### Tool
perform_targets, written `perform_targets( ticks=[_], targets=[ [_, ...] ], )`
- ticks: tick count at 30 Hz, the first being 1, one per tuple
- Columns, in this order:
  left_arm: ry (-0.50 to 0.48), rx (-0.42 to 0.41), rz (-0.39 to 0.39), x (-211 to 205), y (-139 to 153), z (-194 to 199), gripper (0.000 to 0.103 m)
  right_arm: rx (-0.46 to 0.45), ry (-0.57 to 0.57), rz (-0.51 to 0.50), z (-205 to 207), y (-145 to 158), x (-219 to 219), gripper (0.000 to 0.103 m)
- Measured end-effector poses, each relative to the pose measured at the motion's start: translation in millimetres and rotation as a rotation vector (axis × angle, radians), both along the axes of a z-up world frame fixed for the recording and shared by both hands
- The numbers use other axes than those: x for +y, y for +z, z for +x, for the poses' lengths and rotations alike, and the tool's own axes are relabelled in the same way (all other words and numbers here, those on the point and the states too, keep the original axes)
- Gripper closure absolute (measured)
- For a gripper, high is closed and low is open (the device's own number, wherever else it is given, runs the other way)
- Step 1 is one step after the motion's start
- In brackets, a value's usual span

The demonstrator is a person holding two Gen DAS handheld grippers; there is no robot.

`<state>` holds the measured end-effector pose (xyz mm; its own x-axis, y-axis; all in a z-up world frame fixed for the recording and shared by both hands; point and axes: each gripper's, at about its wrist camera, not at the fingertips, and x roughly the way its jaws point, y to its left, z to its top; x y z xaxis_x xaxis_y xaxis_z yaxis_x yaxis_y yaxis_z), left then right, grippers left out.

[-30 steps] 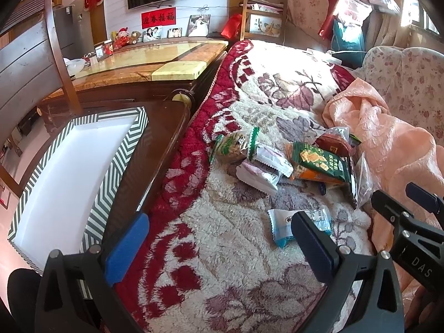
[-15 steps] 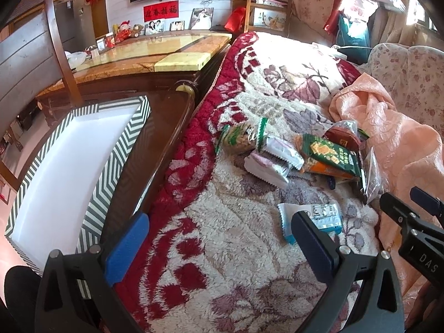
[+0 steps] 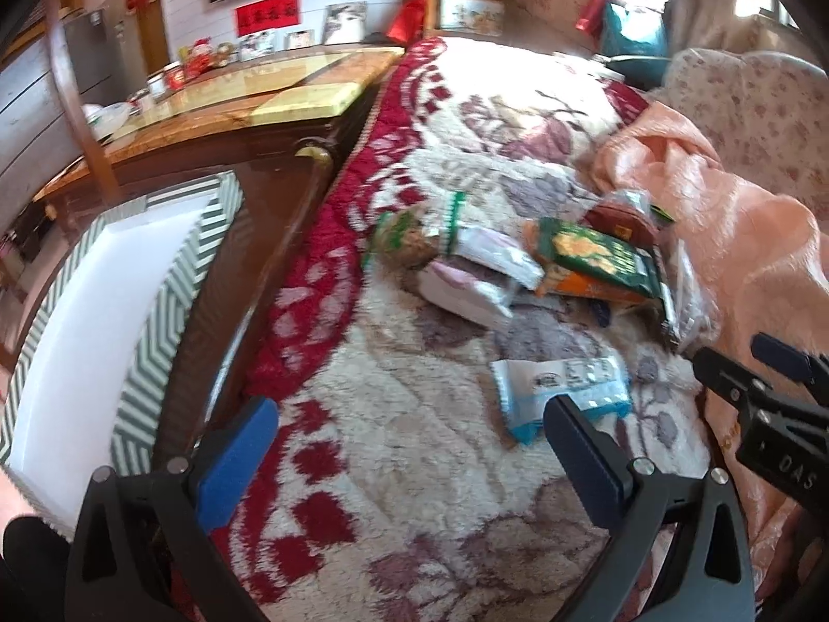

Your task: Organize snacks

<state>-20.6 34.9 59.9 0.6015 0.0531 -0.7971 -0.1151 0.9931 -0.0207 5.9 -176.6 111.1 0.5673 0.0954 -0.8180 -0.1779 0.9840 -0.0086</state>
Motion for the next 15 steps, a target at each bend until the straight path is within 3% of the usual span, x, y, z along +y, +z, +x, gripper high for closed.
perform_targets(
  ticks=[6, 9, 13, 15],
  targets=[
    [-0.225, 0.017, 0.048, -27.6, -5.7, 6.0, 0.0, 0.001, -0.021, 0.004, 3.0, 2.6, -11.0, 0.024],
    [-0.335, 0.035, 0.032, -39.0, -9.3, 7.8, 0.002, 0.006, -0.041, 0.011, 5.1, 2.5, -18.5, 0.024],
    [-0.481, 0.061, 0.032, -56.7, -14.6, 9.9, 0.016, 0.014, -0.063, 0.019, 7.6, 1.1, -26.7, 0.024],
    [-0.56, 0.073, 0.042, -65.9, -18.4, 10.9, 0.018, 0.014, -0.069, 0.018, 8.5, 0.6, -29.6, 0.024]
  ],
)
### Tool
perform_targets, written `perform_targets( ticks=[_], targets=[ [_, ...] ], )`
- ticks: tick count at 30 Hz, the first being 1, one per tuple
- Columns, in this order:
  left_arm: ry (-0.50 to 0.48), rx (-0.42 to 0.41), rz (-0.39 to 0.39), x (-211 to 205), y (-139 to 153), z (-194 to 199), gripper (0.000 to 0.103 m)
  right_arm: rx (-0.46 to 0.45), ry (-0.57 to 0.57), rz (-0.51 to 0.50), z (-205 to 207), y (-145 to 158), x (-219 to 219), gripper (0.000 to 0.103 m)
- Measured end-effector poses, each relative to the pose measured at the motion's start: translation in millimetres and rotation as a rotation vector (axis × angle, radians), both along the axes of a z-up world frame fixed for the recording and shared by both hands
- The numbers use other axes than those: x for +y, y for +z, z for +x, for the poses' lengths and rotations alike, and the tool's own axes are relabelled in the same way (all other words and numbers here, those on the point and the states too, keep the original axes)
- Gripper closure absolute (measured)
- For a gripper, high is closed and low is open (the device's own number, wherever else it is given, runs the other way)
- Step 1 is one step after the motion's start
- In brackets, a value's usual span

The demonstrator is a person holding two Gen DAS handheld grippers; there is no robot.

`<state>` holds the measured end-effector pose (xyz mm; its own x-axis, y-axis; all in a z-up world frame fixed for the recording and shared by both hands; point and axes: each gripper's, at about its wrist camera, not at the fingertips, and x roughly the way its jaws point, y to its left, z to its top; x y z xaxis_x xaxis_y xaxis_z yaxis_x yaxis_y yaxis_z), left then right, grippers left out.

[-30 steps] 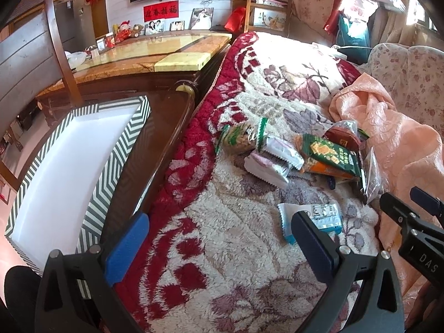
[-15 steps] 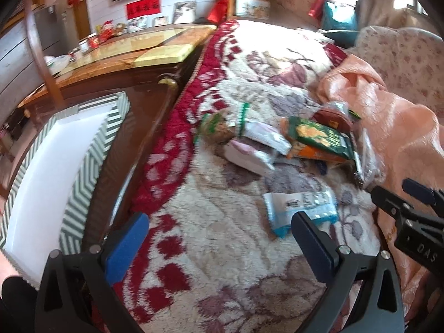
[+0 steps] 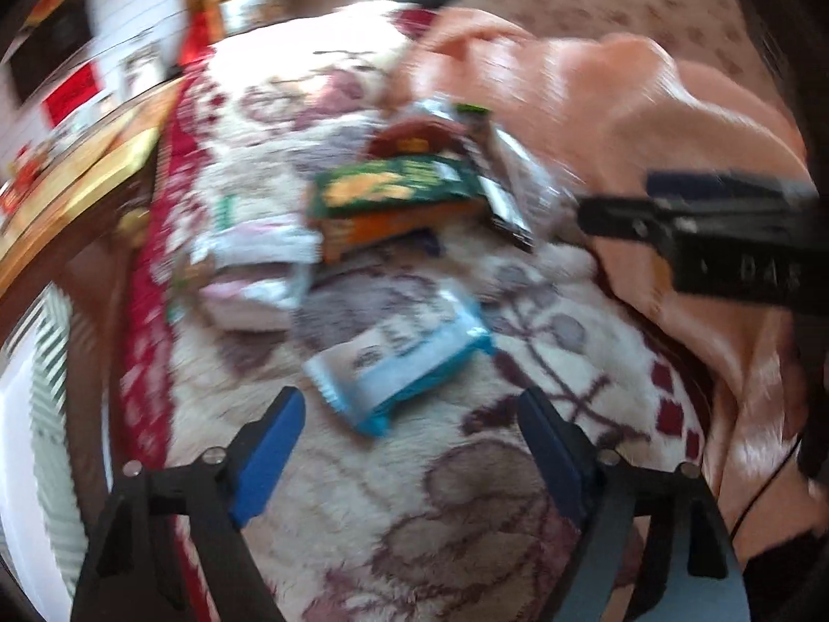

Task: Organize snacks
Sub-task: 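Grasp the light-blue wrapped bar with the left gripper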

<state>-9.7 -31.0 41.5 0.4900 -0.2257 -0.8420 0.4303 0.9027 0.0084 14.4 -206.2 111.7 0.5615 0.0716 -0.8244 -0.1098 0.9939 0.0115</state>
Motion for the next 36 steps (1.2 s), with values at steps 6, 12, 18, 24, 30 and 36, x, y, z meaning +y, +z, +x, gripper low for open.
perform_targets(
  ticks=[6, 12, 18, 24, 30, 36],
  targets=[
    [-0.125, 0.014, 0.025, -11.1, -5.2, 17.5, 0.02, 0.011, -0.02, 0.012, 2.7, -2.1, -7.9, 0.024],
    [-0.221, 0.034, 0.116, -20.3, -18.0, 30.2, 0.034, 0.025, -0.025, 0.024, 5.5, -5.6, -12.0, 0.024],
    [-0.173, 0.098, 0.003, -8.4, -8.7, 40.1, 0.072, 0.037, -0.029, 0.04, 7.2, -8.9, -14.6, 0.024],
    [-0.17, 0.084, 0.005, -11.7, -8.3, 39.3, 0.087, 0.05, -0.03, 0.054, 7.9, -10.6, -16.9, 0.024],
    [-0.143, 0.065, 0.027, -7.1, -5.5, 39.4, 0.087, 0.07, -0.039, 0.079, 10.0, -12.2, -21.3, 0.024],
    [-0.157, 0.066, -0.081, -4.3, 8.9, 39.9, 0.028, 0.08, -0.061, 0.095, 11.3, -14.2, -26.9, 0.024]
  ],
)
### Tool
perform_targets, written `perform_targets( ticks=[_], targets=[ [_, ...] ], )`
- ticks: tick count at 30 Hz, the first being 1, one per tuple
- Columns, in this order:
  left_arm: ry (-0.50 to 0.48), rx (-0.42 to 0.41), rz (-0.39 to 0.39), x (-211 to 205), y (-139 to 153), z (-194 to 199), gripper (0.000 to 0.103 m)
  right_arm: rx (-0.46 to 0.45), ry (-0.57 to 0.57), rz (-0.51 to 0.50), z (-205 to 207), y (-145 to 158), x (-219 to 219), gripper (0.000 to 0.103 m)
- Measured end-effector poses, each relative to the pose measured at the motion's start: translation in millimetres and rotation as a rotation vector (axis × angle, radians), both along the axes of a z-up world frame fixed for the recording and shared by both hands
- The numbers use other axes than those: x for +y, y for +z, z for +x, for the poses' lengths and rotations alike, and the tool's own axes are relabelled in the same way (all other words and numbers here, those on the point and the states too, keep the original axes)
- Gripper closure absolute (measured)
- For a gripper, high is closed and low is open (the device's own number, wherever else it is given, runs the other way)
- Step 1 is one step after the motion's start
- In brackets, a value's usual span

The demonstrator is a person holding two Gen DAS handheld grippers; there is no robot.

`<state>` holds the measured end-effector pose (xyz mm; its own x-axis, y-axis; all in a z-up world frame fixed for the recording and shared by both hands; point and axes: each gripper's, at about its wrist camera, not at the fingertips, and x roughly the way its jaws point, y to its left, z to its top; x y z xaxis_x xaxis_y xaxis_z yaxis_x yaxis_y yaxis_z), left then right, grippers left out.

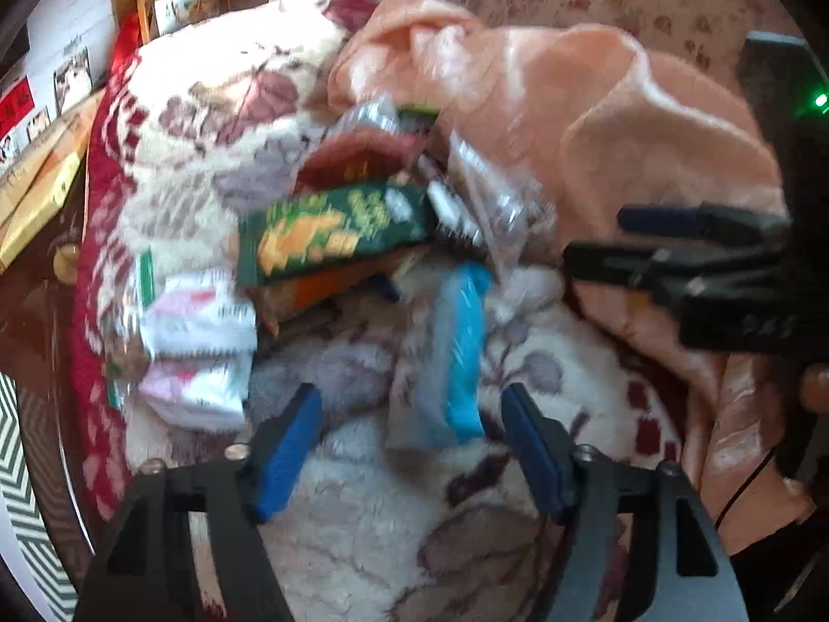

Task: Organize snacks
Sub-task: 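Grasp the light-blue wrapped bar with the left gripper, then grasp the zip bag of nuts with the right gripper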

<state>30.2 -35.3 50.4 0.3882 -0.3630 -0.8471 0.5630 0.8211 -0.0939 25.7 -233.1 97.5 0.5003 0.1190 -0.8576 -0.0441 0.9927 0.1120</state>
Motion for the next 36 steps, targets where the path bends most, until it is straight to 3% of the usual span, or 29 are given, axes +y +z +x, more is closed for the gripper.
perform_targets(
  ticks=[6, 9, 13, 16, 18, 19, 20, 25, 32, 36],
  targets=[
    [-0.019, 0.013, 0.036, -15.3, -4.9, 7.4, 0.028, 0.006, -0.008, 0.007, 1.5, -1.6, -3.2, 0.024],
    [-0.052, 0.023, 0.066, -24.6, -11.8, 3.0, 0.028, 0.006, -0.01, 0.009, 1.3, -0.9, -5.1, 0.024],
    [-0.111, 0.024, 0.038, -35.8, -7.7, -4.7, 0.028, 0.001, -0.02, 0.013, 1.4, 0.4, -8.9, 0.024],
    [-0.147, 0.031, 0.075, -47.5, -11.1, -7.3, 0.029, 0.004, -0.031, 0.017, 3.1, -0.2, -12.3, 0.024],
    [-0.161, 0.043, 0.096, -53.7, -15.1, -6.7, 0.044, 0.01, -0.035, 0.017, 3.3, -1.3, -13.5, 0.024],
    [-0.164, 0.055, 0.103, -56.5, -17.7, -6.7, 0.068, 0.012, -0.036, 0.016, 3.4, -2.1, -13.9, 0.024],
    [-0.161, 0.075, 0.104, -58.1, -20.9, -4.3, 0.075, 0.015, -0.035, 0.014, 4.1, -2.6, -14.4, 0.024],
    [-0.088, 0.1, 0.035, -49.4, -17.2, 2.4, 0.08, 0.025, -0.026, 0.021, 5.3, -4.5, -12.8, 0.024],
    [0.041, 0.05, -0.007, -23.8, 9.3, -10.2, 0.081, 0.075, 0.027, 0.112, 29.0, -10.7, -6.8, 0.024],
    [0.081, 0.048, -0.04, -15.7, 19.4, -19.6, 0.081, 0.096, 0.033, 0.048, 51.4, -21.4, -2.1, 0.024]
  ],
)
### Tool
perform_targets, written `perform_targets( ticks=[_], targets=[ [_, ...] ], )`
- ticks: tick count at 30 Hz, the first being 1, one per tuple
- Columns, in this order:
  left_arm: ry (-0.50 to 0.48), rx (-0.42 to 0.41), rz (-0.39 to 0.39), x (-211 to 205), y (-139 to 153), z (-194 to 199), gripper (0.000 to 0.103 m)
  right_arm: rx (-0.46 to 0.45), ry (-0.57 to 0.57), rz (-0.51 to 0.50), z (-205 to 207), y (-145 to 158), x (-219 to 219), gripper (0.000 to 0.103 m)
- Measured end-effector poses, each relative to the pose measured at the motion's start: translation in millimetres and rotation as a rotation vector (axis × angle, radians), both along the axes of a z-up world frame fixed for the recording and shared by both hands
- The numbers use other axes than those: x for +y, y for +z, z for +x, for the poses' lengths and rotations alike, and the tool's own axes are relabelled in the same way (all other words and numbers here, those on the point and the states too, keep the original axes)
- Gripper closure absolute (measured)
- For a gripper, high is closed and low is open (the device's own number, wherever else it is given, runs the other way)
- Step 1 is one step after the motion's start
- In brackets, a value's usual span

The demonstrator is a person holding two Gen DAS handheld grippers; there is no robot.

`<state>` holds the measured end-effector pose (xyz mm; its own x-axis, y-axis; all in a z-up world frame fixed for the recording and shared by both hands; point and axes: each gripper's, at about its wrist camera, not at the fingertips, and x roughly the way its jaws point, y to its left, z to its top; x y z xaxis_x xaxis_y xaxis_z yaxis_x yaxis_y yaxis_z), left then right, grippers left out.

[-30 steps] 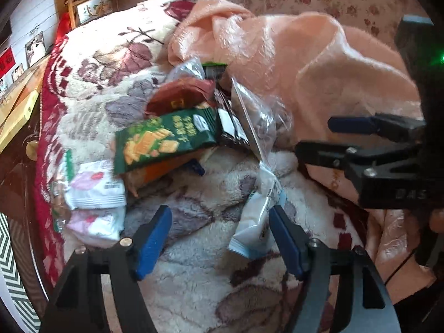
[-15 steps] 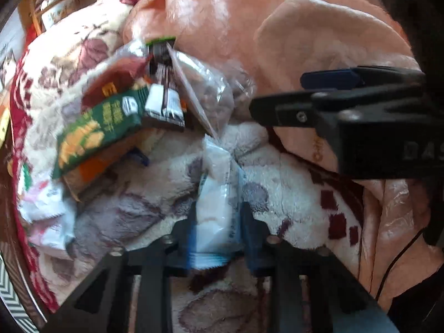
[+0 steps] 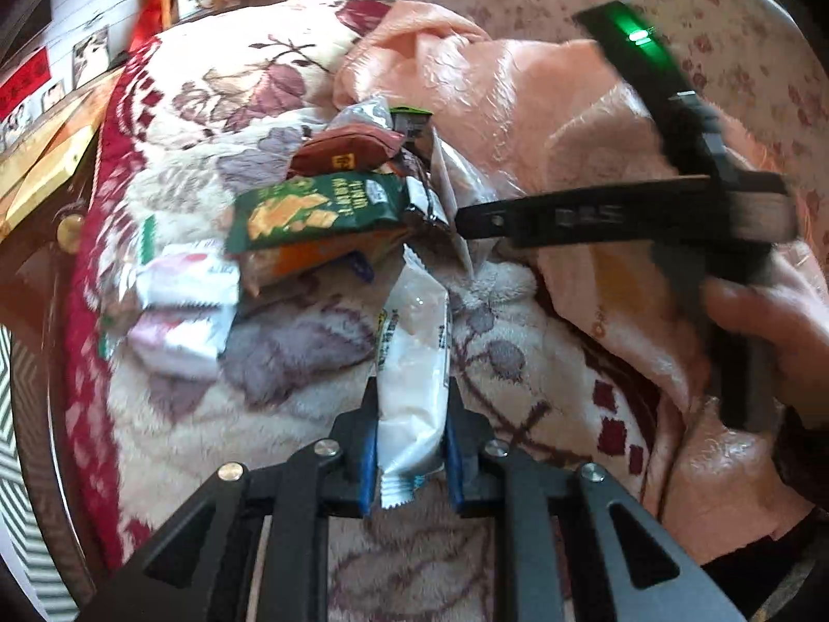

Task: Organize snacks
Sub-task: 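Grasp the zip bag of nuts with the right gripper, then carry the bar with the left gripper into the white box while the right gripper carries the nut bag there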

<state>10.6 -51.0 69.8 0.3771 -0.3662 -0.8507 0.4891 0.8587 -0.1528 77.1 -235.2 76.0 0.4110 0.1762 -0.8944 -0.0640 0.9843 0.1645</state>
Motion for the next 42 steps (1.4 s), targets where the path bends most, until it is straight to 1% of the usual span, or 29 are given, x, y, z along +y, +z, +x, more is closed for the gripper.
perform_targets(
  ticks=[4, 6, 8, 10, 11, 13, 15, 17, 20, 21, 22, 23, 25, 26, 27, 29, 33, 35, 36, 37, 38, 39, 41, 42],
  targets=[
    [0.025, 0.012, -0.011, 7.5, -0.5, -2.5, 0.081, 0.007, 0.025, -0.043, 18.6, -10.2, 0.4, 0.024],
    [0.03, 0.015, -0.011, 7.8, -1.4, -5.0, 0.081, 0.019, 0.046, -0.013, 25.4, -16.4, -2.1, 0.024],
    [0.033, 0.014, -0.017, 4.8, -1.8, -4.3, 0.081, 0.025, 0.053, 0.032, 26.1, -20.8, -6.0, 0.034],
    [0.041, 0.014, -0.019, 4.2, -1.2, -5.2, 0.081, 0.007, 0.068, 0.062, 21.5, -22.0, -7.7, 0.048],
    [0.047, 0.012, -0.02, 4.6, -0.8, -4.9, 0.081, 0.006, 0.075, 0.073, 19.3, -21.2, -7.8, 0.05],
    [0.059, 0.01, -0.025, 7.2, 0.3, -5.8, 0.081, 0.001, 0.103, 0.105, 13.2, -12.7, -5.8, 0.066],
    [0.073, 0.011, -0.032, 10.1, 1.3, -7.1, 0.081, -0.023, 0.138, 0.113, 5.5, -3.1, -1.5, 0.073],
    [0.087, 0.015, -0.036, 13.3, 1.5, -7.8, 0.081, -0.032, 0.166, 0.106, -1.3, -0.7, 3.1, 0.074],
    [0.102, 0.016, -0.043, 17.2, 2.6, -9.1, 0.081, -0.033, 0.161, 0.112, -0.7, -2.9, 1.9, 0.074],
    [0.106, 0.014, -0.043, 18.3, 3.0, -8.9, 0.081, -0.04, 0.155, 0.108, 0.6, -2.9, 1.6, 0.071],
    [0.11, 0.012, -0.043, 19.3, 3.5, -9.7, 0.081, -0.05, 0.138, 0.089, 1.5, -2.4, 1.6, 0.063],
    [0.114, 0.011, -0.044, 20.7, 3.3, -8.8, 0.081, -0.048, 0.124, 0.071, 1.9, -2.8, 1.7, 0.058],
    [0.121, 0.018, -0.048, 22.6, 2.1, -8.0, 0.081, -0.024, 0.09, 0.057, 0.3, -1.0, -0.6, 0.033],
    [0.125, 0.021, -0.048, 23.1, 1.1, -7.4, 0.081, -0.003, 0.069, 0.071, 1.1, -1.8, -2.1, 0.03],
    [0.127, 0.022, -0.05, 23.2, 0.5, -6.8, 0.081, 0.015, 0.056, 0.082, 1.8, -2.7, -4.8, 0.029],
    [0.126, 0.024, -0.053, 22.6, 0.1, -5.9, 0.081, 0.039, 0.031, 0.097, 4.2, -7.5, -7.7, 0.029],
    [0.128, 0.025, -0.055, 20.9, -0.2, -4.6, 0.08, 0.033, 0.02, 0.025, 17.0, -17.4, -6.7, 0.029],
    [0.13, 0.026, -0.054, 21.2, -0.8, -3.4, 0.08, 0.075, 0.023, 0.036, 27.3, -27.0, -5.9, 0.029],
    [0.131, 0.027, -0.053, 21.3, -1.1, -3.2, 0.08, 0.083, 0.035, 0.049, 30.2, -29.8, -3.9, 0.038],
    [0.132, 0.027, -0.053, 21.9, -1.2, -3.4, 0.08, 0.078, 0.075, 0.051, 30.7, -31.7, 1.3, 0.047],
    [0.135, 0.025, -0.053, 22.8, -0.8, -3.7, 0.08, 0.074, 0.094, 0.039, 29.1, -32.3, 4.6, 0.049],
    [0.139, 0.023, -0.054, 23.4, -0.1, -3.6, 0.08, 0.068, 0.115, 0.034, 26.1, -31.5, 7.5, 0.055],
    [0.147, 0.018, -0.061, 25.5, 2.0, -4.4, 0.08, 0.052, 0.138, 0.092, 17.1, -22.8, 6.3, 0.059],
    [0.153, 0.013, -0.063, 26.5, 3.8, -5.0, 0.08, 0.046, 0.141, 0.104, 13.8, -19.0, 6.1, 0.06]
  ],
)
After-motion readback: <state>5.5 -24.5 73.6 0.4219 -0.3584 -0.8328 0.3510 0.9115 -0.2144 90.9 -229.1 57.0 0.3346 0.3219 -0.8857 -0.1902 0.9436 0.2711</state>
